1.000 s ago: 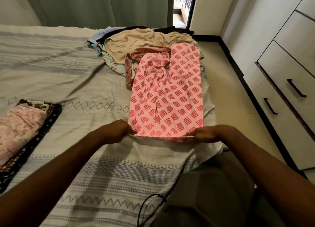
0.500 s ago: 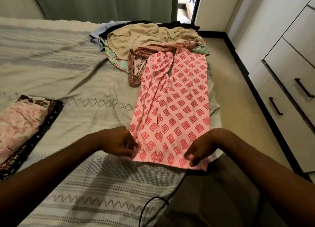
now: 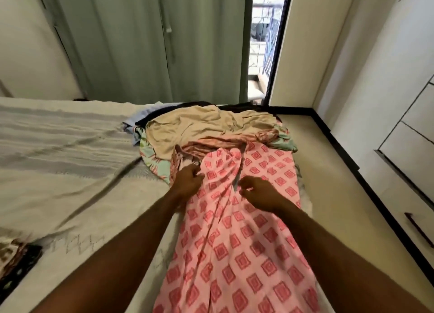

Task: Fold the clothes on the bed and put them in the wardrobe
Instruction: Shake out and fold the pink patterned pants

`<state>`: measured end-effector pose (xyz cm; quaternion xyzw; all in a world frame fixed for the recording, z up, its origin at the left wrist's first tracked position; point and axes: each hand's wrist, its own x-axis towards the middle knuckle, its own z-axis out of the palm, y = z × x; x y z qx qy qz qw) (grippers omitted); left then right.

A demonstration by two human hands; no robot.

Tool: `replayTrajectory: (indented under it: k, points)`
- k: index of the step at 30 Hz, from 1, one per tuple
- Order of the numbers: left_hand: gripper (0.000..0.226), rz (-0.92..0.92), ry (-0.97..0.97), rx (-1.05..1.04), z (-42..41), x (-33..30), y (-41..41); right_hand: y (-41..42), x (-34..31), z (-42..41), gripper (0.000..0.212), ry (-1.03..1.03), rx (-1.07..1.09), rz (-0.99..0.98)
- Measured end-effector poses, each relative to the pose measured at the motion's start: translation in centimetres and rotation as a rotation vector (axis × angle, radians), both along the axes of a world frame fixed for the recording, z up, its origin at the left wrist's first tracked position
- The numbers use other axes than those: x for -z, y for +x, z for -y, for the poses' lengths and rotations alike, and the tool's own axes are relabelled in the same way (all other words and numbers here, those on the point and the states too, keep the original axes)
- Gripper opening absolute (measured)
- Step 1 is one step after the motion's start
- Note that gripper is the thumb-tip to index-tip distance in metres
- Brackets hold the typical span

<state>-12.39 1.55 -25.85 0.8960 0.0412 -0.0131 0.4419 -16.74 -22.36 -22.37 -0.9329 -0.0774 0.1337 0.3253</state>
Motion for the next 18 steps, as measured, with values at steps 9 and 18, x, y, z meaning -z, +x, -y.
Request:
replayTrajectory:
  k: [9,18]
  points:
    - [0.044,-0.006,-0.148,-0.202,2.0,2.0,9.7,13.3,4.5,-2.2,0.062,0.528,0.614,-0.161]
    - [0.071,0.181,-0.039,-0.077,2.8,0.4,10.8,16.7,4.0,-4.4,0.033,0.555,0.659,-0.083]
